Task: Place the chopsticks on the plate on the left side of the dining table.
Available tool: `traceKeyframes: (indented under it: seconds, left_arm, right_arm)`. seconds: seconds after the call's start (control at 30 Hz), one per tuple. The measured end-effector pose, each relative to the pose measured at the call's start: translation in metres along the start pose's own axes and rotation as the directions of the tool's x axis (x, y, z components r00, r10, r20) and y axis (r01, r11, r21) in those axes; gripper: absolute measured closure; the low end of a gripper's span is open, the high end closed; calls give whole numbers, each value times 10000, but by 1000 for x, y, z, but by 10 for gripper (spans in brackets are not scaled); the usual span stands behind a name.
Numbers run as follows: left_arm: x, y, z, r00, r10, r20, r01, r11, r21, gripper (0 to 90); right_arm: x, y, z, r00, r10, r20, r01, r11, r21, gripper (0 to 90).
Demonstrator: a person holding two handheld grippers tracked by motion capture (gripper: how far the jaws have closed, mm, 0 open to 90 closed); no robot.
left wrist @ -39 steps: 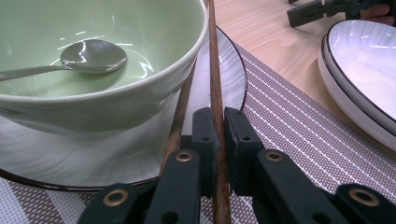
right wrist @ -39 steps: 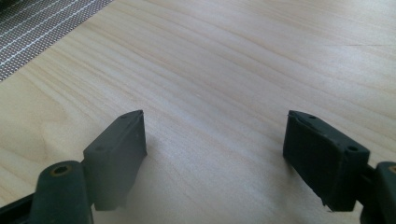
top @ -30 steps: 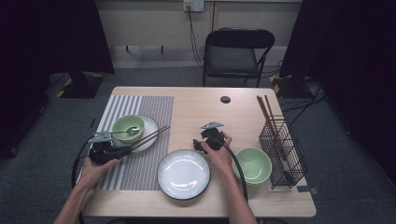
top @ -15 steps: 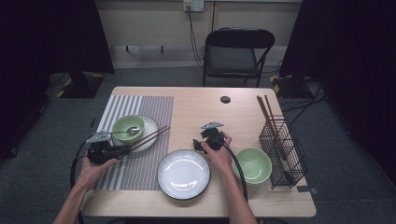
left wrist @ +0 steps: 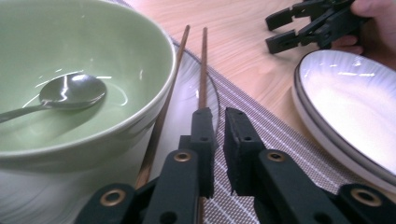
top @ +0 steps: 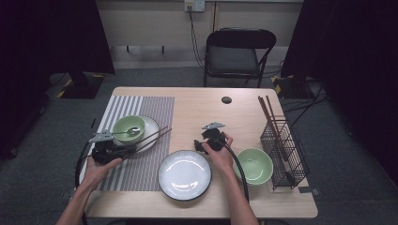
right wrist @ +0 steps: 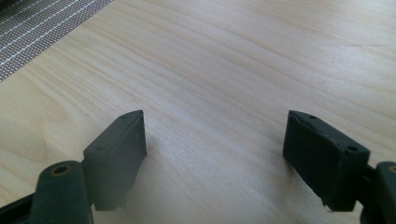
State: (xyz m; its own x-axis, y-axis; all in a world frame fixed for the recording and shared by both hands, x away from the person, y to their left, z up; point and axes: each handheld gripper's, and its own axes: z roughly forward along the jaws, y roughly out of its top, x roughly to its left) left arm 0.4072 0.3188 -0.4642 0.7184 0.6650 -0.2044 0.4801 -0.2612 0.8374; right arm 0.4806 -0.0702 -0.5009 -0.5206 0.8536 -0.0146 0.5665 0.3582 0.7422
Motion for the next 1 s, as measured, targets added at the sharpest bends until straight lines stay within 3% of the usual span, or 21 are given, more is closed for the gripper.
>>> traceKeyframes:
  seconds: [0.13, 0.33, 1.0]
  left_arm:
    - [-3, 0, 4, 9996, 147, 242, -155, 9993, 331, 854]
    - [2, -5, 9, 10000, -72, 51, 68, 9973, 729, 851]
    - [14, -10, -2, 9970, -539, -552, 569, 9968, 559, 848]
  right_arm:
    - [0, 0, 0, 10000, -2, 2, 2, 10000, -1, 208]
    - [0, 0, 0, 10000, 0, 0, 0, 10000, -1, 207]
    - [0, 0, 0, 10000, 2, 0, -2, 10000, -1, 208]
